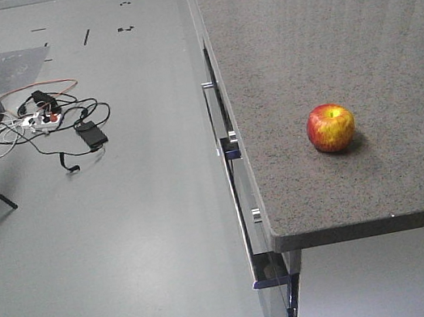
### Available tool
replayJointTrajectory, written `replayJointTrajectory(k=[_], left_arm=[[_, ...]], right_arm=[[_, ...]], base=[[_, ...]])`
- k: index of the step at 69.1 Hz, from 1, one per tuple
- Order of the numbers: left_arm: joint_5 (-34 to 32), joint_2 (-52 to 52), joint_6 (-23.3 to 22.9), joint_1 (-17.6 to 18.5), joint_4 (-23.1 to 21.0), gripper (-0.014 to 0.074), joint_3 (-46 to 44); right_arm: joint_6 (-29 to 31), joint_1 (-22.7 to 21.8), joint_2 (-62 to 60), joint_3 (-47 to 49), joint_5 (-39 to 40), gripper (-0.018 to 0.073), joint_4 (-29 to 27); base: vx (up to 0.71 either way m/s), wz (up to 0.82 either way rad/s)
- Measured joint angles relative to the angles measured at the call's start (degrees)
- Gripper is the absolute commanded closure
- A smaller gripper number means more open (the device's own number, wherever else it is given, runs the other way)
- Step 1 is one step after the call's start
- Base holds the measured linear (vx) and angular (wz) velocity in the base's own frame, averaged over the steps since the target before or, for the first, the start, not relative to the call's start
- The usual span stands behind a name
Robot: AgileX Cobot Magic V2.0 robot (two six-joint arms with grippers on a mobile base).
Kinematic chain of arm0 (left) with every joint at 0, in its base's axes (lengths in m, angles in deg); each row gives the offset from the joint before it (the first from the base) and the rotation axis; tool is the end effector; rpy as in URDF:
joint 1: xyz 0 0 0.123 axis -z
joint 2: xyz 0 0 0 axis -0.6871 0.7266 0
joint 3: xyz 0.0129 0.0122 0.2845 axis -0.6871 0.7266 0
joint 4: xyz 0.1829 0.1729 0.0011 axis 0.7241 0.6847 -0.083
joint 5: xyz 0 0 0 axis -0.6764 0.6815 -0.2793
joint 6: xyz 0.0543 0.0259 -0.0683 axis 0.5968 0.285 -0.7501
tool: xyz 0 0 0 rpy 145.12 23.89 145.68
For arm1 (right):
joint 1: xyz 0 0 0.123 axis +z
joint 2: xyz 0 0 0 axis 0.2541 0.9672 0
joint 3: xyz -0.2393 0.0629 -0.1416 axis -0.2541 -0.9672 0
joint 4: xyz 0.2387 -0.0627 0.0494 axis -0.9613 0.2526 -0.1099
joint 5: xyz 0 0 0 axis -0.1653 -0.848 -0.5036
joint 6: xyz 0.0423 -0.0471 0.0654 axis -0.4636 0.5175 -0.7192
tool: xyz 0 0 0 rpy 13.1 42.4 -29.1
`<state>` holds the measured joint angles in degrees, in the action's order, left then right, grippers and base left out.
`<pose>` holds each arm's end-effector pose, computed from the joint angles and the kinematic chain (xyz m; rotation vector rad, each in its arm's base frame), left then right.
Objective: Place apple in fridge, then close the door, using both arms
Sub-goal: 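Reach the right gripper down over the red-yellow apple, then close the right gripper on the apple and lift it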
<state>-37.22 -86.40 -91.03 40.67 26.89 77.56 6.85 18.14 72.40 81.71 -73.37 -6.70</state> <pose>0.0561 0.0053 0.1904 -0.1099 1.6536 0.0164 0.1121 0.0295 0.3982 -0.3076 1.6160 0.1888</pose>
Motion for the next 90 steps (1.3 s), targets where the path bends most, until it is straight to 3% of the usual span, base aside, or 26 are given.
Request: replayJointTrajectory(k=[20, 45, 77, 90], left_arm=[[0.0, 0.0, 0.0, 0.0, 0.0, 0.0604, 0.0], [0.0, 0.0, 0.0, 0.0, 0.0, 0.0604, 0.0], [0.0, 0.0, 0.0, 0.0, 0.0, 0.0604, 0.0], [0.0, 0.0, 0.0, 0.0, 0.0, 0.0604, 0.0]], right_arm=[[5.76, 0.0, 22.28, 16.49, -4.36, -0.0105, -0.16], [5.77, 0.0, 51.85, 30.97, -5.0, -0.0094, -0.16], [1.63, 0.0, 70.65, 35.76, -2.35, -0.008, 1.8], [-2.46, 0.0, 73.42, 35.76, -1.68, -0.0074, 6.09]], base=[[0.0, 0.0], [0.0, 0.0], [0.0, 0.0], [0.0, 0.0]])
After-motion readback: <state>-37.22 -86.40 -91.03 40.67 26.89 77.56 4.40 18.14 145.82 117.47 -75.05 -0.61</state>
